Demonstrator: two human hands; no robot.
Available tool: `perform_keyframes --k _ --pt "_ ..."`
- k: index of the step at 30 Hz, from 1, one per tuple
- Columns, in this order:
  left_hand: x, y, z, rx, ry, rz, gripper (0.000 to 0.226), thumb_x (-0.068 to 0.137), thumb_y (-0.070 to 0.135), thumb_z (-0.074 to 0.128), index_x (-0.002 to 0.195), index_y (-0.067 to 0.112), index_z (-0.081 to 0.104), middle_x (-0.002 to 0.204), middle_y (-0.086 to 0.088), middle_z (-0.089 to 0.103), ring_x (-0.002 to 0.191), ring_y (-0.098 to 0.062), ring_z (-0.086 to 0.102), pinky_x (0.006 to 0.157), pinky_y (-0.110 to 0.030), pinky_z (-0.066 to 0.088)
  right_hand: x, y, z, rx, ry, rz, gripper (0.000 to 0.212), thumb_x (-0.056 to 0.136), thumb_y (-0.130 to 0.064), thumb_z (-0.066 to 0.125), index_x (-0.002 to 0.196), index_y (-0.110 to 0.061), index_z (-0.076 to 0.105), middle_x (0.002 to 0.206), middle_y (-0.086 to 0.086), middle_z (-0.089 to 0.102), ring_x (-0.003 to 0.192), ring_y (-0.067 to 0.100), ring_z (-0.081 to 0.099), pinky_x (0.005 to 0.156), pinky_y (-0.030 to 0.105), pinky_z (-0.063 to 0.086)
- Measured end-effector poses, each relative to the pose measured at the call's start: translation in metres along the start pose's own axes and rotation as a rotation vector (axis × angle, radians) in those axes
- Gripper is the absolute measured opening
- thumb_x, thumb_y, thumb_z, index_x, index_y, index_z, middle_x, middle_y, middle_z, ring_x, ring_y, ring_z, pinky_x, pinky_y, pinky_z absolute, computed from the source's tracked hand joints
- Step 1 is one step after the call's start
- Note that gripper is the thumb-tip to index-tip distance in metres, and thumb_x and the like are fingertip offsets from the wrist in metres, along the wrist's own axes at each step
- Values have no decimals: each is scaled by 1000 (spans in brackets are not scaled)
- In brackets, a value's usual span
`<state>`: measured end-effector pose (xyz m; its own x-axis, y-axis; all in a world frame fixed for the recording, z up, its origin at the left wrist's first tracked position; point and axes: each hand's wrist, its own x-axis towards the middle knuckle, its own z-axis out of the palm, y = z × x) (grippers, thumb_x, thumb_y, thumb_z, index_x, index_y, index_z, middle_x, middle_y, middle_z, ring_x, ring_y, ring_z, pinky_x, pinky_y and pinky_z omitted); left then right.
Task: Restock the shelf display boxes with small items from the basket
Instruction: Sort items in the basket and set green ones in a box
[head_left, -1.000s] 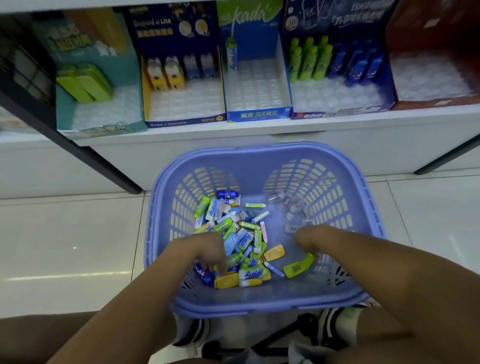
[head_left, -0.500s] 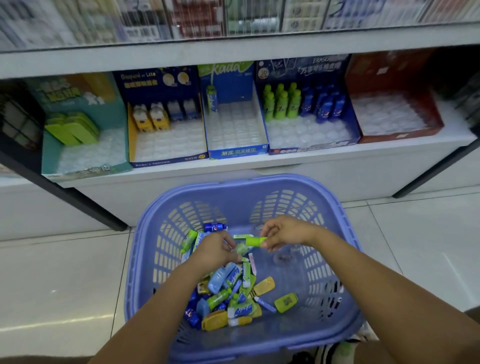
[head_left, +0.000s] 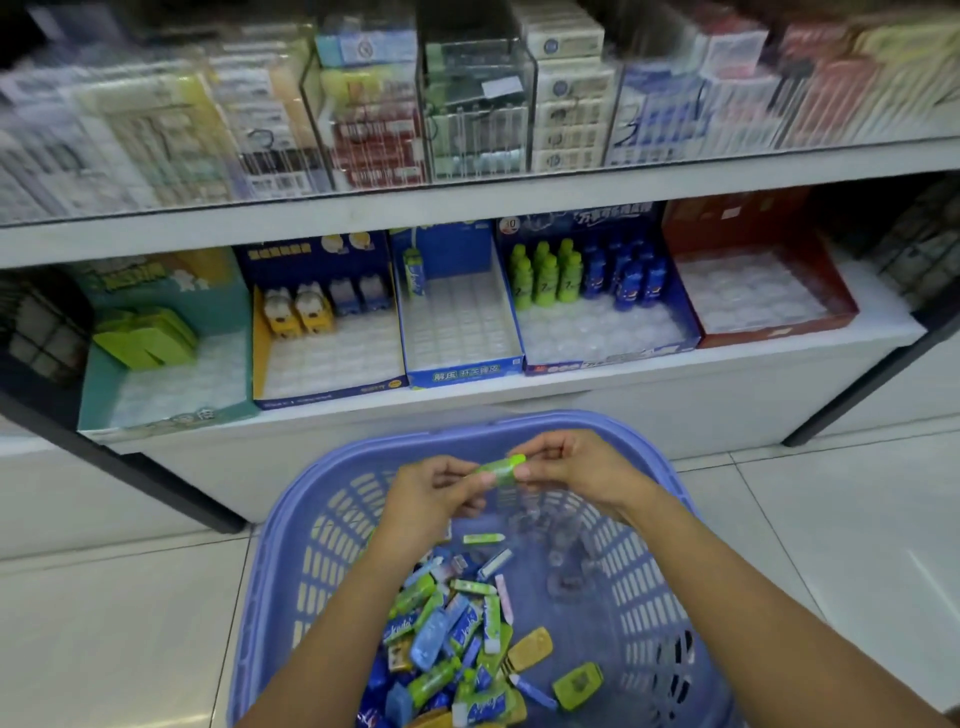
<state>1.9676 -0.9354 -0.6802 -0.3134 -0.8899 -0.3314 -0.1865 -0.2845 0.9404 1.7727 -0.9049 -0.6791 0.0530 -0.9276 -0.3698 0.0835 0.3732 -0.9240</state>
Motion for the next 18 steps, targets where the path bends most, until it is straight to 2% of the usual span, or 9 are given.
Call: perform_keyframes --k 3,7,10,14,18 --pt "2 23 2 -42 -22 36 3 79 5 71 78 7 69 59 -4 69 51 -11 65 52 -18 52 -4 -21 -1 48 33 -42 16 79 8 65 95 8 65 65 3 71 58 12 68 62 19 57" --pt "4 44 8 -66 -39 33 6 79 10 71 75 6 70 62 -10 69 50 -13 64 51 -18 52 -14 -43 -4 58 32 -81 10 81 5 63 84 -2 69 65 3 72 55 11 68 58 17 56" --pt "6 63 18 -65 -13 72 15 78 17 71 72 4 68 59 -8 68 49 -13 62 50 -19 52 -17 -58 -10 102 60 -85 6 80 -2 66 84 -2 71 65 6 72 55 13 68 57 17 55" --pt "12 99 27 -1 60 150 28 85 28 65 72 3 69 60 -10 69 49 -13 64 51 -19 53 -15 -83 -16 231 72 -47 25 72 -21 72 83 2 71 62 13 70 51 13 67 51 16 53" --pt "19 132 33 -69 -32 217 17 86 23 64 86 8 71 70 -7 73 62 -13 70 58 -17 55 -8 -100 -27 353 93 -41 25 79 -23 69 83 2 70 65 14 70 53 13 66 52 16 53"
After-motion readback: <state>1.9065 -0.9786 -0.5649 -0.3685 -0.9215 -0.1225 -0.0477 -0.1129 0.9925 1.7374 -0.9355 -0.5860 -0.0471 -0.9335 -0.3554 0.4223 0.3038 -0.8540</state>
